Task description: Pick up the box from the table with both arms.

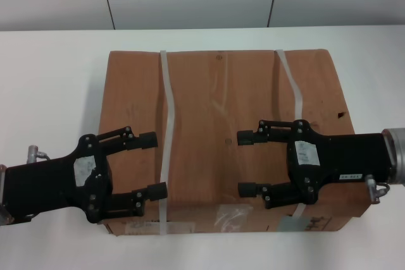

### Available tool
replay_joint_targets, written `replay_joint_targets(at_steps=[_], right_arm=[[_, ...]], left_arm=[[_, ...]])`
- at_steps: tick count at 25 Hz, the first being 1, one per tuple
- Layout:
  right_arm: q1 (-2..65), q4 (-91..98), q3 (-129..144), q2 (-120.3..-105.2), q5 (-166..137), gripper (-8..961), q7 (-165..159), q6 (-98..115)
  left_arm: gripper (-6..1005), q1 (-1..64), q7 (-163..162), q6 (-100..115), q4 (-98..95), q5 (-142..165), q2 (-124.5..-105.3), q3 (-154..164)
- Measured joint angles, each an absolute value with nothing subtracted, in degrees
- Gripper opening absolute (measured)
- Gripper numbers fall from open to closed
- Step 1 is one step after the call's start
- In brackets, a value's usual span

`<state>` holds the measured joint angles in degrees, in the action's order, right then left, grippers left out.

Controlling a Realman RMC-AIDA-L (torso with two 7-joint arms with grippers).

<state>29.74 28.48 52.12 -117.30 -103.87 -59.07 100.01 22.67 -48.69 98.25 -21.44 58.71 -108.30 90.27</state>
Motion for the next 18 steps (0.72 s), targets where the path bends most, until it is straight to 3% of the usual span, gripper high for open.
replay_joint_targets(at_steps=[18], right_arm=[[29.1, 28.3, 51.0, -117.35, -103.0, 841, -59.0, 98.4]], left_arm=[[800, 22.6, -48.8, 98.0, -21.5, 58.5, -108.45, 90.0]])
